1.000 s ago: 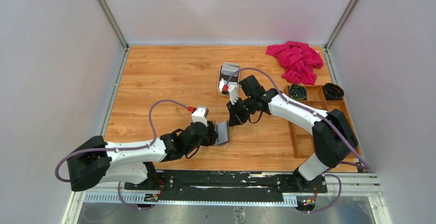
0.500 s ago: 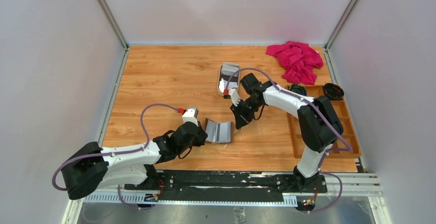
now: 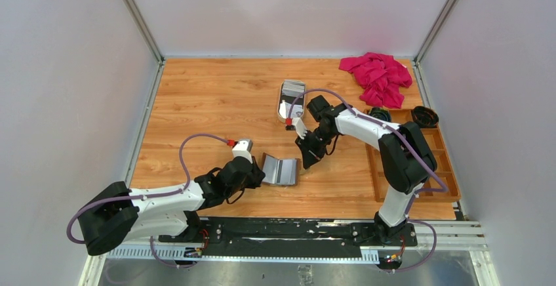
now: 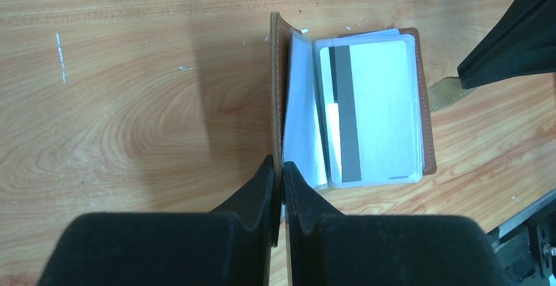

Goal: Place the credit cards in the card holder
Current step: Open the card holder at the center of the board.

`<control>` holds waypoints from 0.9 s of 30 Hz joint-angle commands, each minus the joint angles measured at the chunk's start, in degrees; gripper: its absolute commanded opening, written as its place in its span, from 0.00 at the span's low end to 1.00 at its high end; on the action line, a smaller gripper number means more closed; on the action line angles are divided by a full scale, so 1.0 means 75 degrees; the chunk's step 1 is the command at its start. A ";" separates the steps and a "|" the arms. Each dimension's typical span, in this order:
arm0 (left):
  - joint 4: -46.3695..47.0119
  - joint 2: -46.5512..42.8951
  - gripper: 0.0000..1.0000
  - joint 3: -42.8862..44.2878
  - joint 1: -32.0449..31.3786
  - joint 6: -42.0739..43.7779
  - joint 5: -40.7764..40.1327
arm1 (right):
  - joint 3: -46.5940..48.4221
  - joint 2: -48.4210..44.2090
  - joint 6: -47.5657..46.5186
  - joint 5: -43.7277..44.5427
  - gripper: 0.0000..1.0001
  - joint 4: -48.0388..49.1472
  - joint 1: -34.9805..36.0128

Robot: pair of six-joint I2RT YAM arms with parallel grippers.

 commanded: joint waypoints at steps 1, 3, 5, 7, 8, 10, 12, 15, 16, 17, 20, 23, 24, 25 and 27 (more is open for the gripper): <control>-0.0088 0.0024 0.07 -0.0129 0.0086 0.0054 0.0024 | 0.0192 -0.0014 -0.0190 -0.0045 0.04 -0.0402 -0.0146; -0.0066 0.0035 0.06 -0.0125 0.0087 0.0065 0.0053 | 0.0192 -0.0013 -0.0190 -0.0044 0.05 -0.0413 -0.0154; -0.0055 0.0040 0.06 -0.0117 0.0086 0.0077 0.0083 | 0.0192 -0.0013 -0.0190 -0.0034 0.06 -0.0414 -0.0155; -0.0043 0.0051 0.06 -0.0113 0.0086 0.0087 0.0108 | 0.0192 -0.0021 -0.0190 -0.0022 0.07 -0.0414 -0.0163; -0.0042 0.0076 0.06 -0.0113 0.0086 0.0089 0.0123 | 0.0192 -0.0033 -0.0190 -0.0021 0.07 -0.0408 -0.0167; -0.0031 0.0085 0.06 -0.0102 0.0092 0.0099 0.0147 | 0.0192 -0.0053 -0.0190 -0.0021 0.09 -0.0413 -0.0188; -0.0015 0.0098 0.06 -0.0100 0.0087 0.0110 0.0170 | 0.0192 -0.0057 -0.0190 -0.0014 0.10 -0.0414 -0.0197; -0.0018 0.0106 0.05 -0.0101 0.0086 0.0119 0.0196 | 0.0192 -0.0069 -0.0189 0.0002 0.12 -0.0414 -0.0213; -0.0016 0.0106 0.05 -0.0097 0.0086 0.0124 0.0203 | 0.0191 -0.0068 -0.0190 0.0001 0.13 -0.0411 -0.0223; -0.0015 0.0102 0.05 -0.0098 0.0086 0.0124 0.0210 | 0.0192 -0.0075 -0.0189 0.0013 0.13 -0.0413 -0.0225; -0.0014 0.0101 0.05 -0.0084 0.0086 0.0121 0.0231 | 0.0192 -0.0080 -0.0189 0.0014 0.16 -0.0414 -0.0225; -0.0001 0.0116 0.05 -0.0084 0.0092 0.0136 0.0255 | 0.0189 -0.0086 -0.0190 0.0019 0.18 -0.0414 -0.0233; -0.0006 0.0126 0.05 -0.0079 0.0087 0.0130 0.0265 | 0.0188 -0.0091 -0.0187 0.0018 0.19 -0.0414 -0.0229; 0.0000 0.0126 0.05 -0.0074 0.0086 0.0144 0.0283 | 0.0181 -0.0102 -0.0190 0.0025 0.21 -0.0414 -0.0230; 0.0003 0.0128 0.05 -0.0063 0.0092 0.0146 0.0318 | 0.0181 -0.0123 -0.0191 0.0034 0.24 -0.0414 -0.0241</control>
